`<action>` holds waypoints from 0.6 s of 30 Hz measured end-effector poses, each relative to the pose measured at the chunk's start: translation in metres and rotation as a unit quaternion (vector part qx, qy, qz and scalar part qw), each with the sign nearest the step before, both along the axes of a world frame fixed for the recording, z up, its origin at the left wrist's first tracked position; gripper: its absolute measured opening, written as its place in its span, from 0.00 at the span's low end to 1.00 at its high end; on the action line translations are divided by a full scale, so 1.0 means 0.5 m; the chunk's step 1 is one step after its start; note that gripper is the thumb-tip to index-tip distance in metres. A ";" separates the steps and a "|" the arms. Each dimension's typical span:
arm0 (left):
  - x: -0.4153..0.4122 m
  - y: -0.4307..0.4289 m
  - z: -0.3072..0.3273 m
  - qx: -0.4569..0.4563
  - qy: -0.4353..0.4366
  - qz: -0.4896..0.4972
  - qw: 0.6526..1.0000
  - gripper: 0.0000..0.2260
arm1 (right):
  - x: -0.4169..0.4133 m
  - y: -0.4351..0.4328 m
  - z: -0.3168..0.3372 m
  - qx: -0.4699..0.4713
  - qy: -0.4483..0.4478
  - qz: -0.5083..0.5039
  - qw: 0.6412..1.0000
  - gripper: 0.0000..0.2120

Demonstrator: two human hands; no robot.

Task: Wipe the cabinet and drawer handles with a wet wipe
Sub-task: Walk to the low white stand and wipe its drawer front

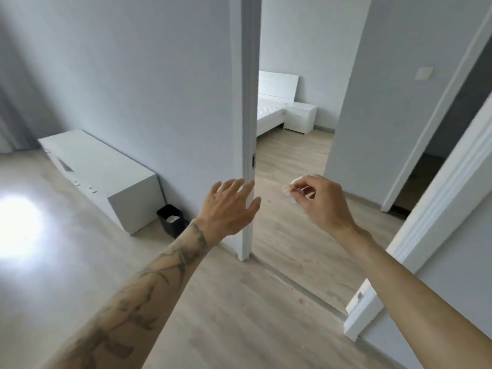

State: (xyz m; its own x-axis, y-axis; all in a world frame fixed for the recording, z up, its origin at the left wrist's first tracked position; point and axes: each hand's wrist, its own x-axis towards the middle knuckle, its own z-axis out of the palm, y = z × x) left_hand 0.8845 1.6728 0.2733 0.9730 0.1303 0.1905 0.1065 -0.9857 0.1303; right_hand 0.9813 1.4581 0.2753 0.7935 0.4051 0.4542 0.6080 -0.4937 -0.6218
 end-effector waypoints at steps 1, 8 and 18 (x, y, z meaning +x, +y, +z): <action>-0.011 0.064 -0.004 0.002 0.003 0.019 1.000 0.27 | 0.006 0.072 -0.003 0.002 0.000 0.021 1.000 0.04; -0.046 0.502 -0.007 -0.009 0.020 0.151 0.988 0.27 | 0.068 0.580 -0.018 0.015 0.012 0.149 0.989 0.07; -0.137 1.077 0.001 -0.016 0.019 0.310 0.951 0.28 | 0.065 1.247 -0.002 0.015 0.036 0.305 0.952 0.09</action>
